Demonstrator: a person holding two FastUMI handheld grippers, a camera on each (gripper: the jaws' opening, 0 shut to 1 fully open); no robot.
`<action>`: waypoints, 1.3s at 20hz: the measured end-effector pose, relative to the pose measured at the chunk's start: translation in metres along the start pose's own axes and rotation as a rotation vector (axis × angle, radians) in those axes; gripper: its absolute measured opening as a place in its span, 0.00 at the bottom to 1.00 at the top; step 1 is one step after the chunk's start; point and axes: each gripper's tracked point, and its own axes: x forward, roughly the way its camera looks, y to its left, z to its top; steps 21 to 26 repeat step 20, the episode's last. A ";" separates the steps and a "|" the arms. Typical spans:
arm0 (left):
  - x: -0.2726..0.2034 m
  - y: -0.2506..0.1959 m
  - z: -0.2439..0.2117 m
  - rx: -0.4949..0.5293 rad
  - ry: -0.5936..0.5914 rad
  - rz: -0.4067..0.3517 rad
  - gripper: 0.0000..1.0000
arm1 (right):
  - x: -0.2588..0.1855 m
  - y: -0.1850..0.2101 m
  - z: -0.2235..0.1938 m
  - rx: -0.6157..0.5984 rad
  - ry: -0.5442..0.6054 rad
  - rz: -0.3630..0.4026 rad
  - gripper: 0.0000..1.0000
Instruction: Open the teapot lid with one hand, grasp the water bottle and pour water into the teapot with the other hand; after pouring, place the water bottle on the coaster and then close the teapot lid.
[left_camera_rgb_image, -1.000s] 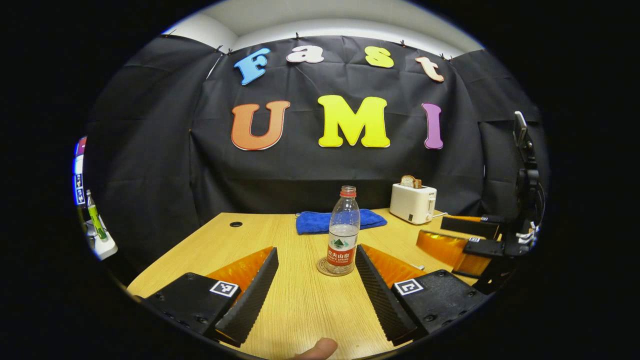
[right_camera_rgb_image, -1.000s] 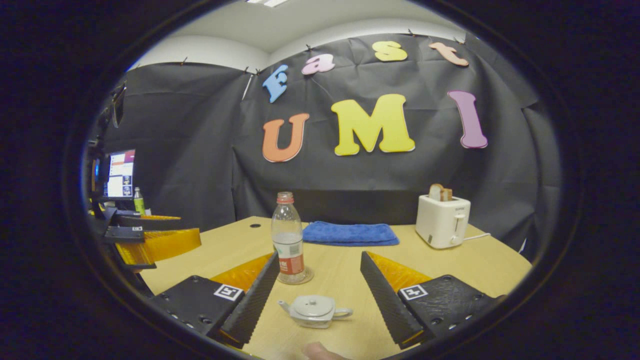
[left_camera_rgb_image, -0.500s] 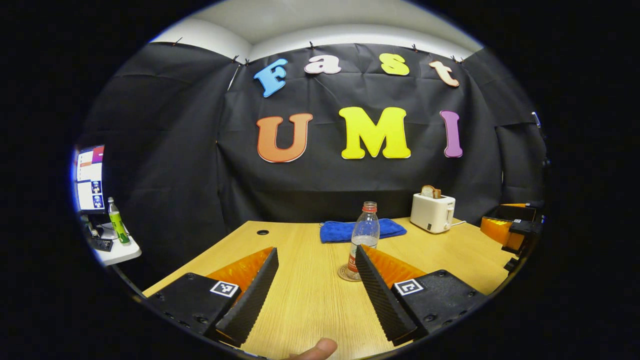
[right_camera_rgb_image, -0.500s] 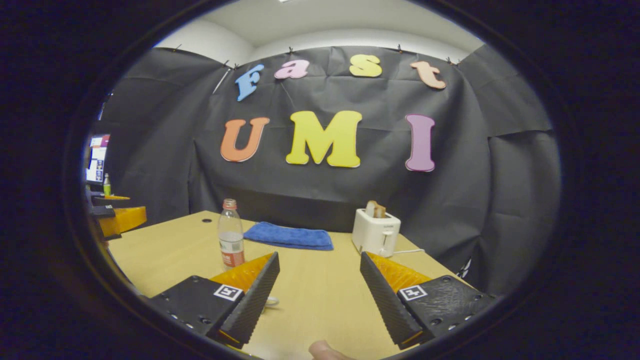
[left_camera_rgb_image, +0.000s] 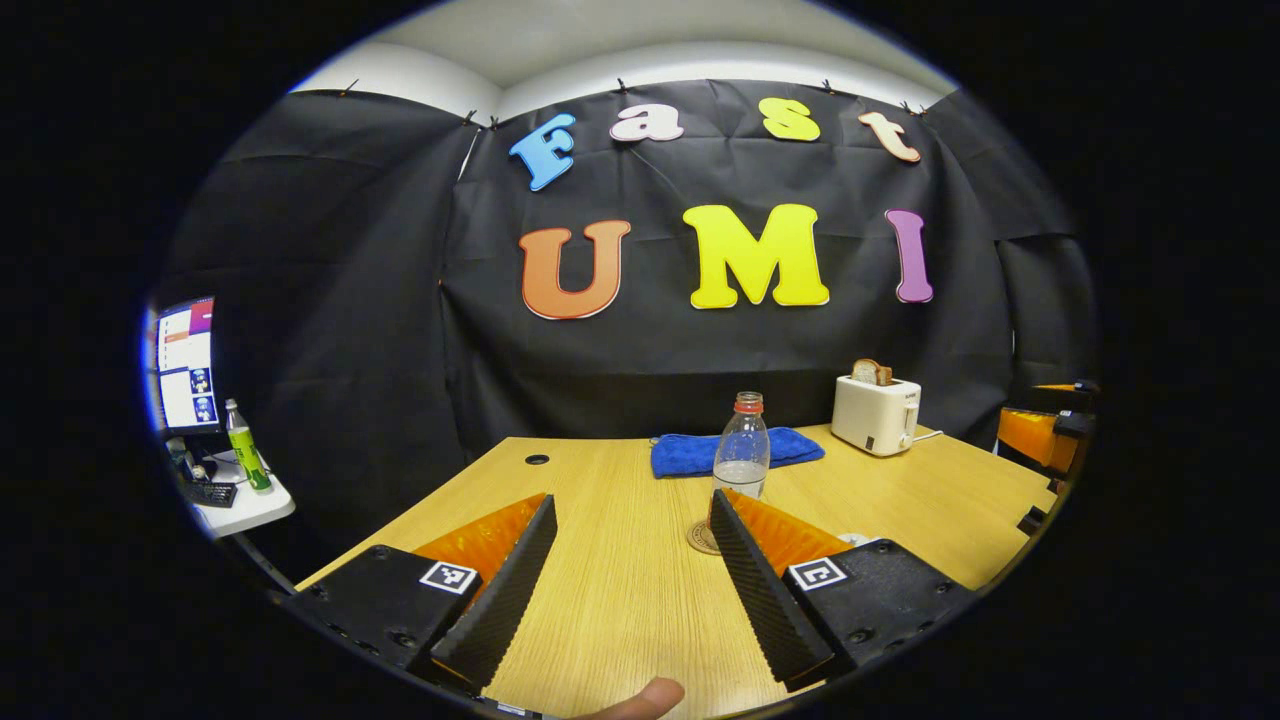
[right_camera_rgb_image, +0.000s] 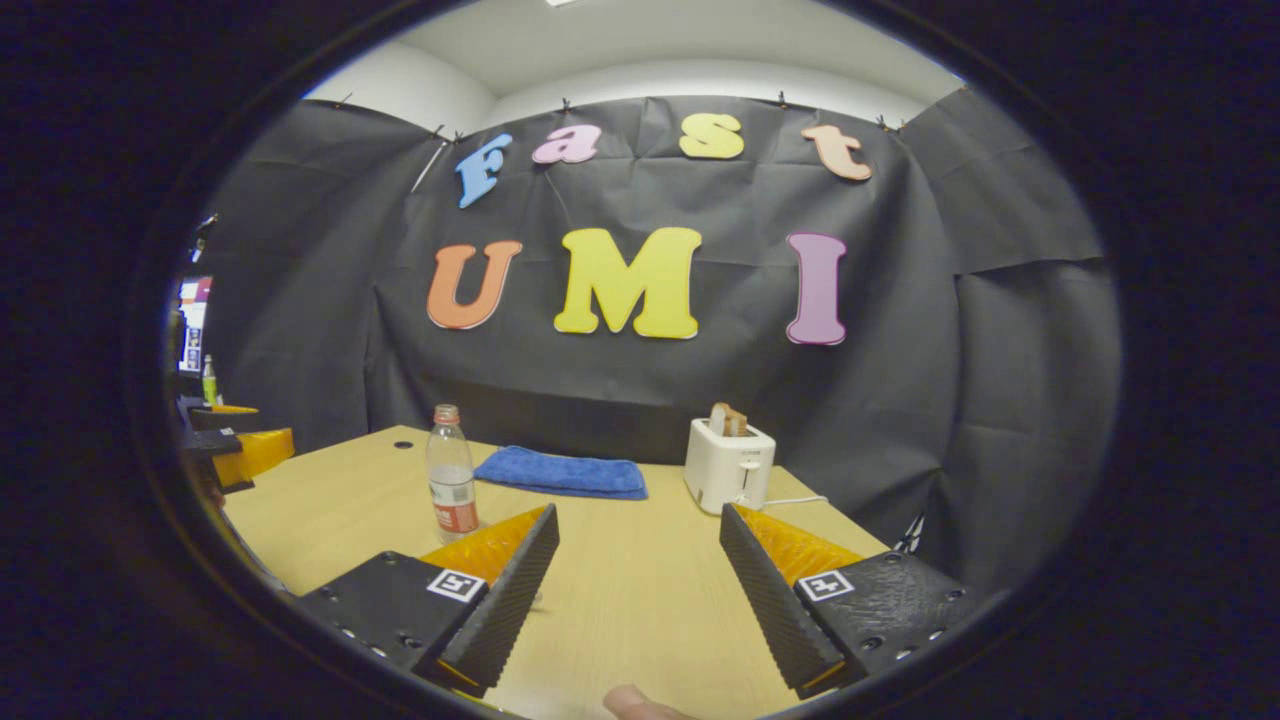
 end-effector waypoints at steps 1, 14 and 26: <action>-0.001 -0.004 0.001 0.009 -0.007 -0.010 0.97 | 0.002 0.003 -0.001 -0.007 0.005 0.005 0.97; -0.002 -0.008 -0.002 0.052 0.007 -0.036 0.97 | 0.017 -0.003 -0.015 0.031 0.048 -0.009 0.95; 0.000 -0.005 -0.003 0.041 0.011 -0.033 0.97 | 0.021 -0.004 -0.021 0.062 0.078 0.003 0.95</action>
